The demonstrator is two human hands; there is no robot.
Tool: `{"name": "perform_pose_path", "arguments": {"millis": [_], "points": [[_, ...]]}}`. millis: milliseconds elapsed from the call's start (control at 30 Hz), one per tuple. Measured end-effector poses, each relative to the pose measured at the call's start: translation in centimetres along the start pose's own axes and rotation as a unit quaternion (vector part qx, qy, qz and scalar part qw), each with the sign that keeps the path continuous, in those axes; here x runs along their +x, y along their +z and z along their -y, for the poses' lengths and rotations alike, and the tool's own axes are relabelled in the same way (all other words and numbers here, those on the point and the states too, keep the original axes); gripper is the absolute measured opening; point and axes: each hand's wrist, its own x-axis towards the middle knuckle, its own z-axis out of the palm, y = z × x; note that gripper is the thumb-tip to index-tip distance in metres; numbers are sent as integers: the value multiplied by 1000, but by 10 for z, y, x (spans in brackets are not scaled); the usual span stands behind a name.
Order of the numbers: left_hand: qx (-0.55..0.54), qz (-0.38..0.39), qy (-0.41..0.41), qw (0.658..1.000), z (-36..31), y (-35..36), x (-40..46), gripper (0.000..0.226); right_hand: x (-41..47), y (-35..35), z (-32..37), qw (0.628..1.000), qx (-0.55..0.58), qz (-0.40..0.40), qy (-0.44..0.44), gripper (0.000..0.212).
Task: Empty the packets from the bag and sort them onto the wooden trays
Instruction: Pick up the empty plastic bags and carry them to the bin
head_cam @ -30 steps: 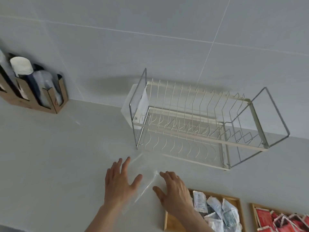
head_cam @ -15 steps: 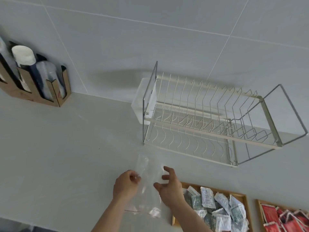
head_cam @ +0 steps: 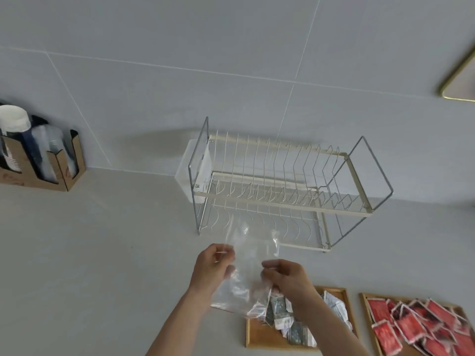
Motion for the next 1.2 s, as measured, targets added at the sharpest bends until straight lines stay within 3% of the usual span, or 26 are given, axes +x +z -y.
{"name": "perform_pose_path", "arguments": {"millis": [233,567,767,1200], "points": [[108,48,0,993,19,51,-17,20,-18,-65,-24,991,107,-79,-7,19],[183,82,48,978,25,166,-52,19,-62,-163,-70,972,165,-167,-9,14],[220,135,72,963,39,273,-88,19,-99,-259,-112,962,164,-218,1,35],[336,295,100,889,121,527,-207,28,-195,-479,-261,875,320,-361,46,27]]}}
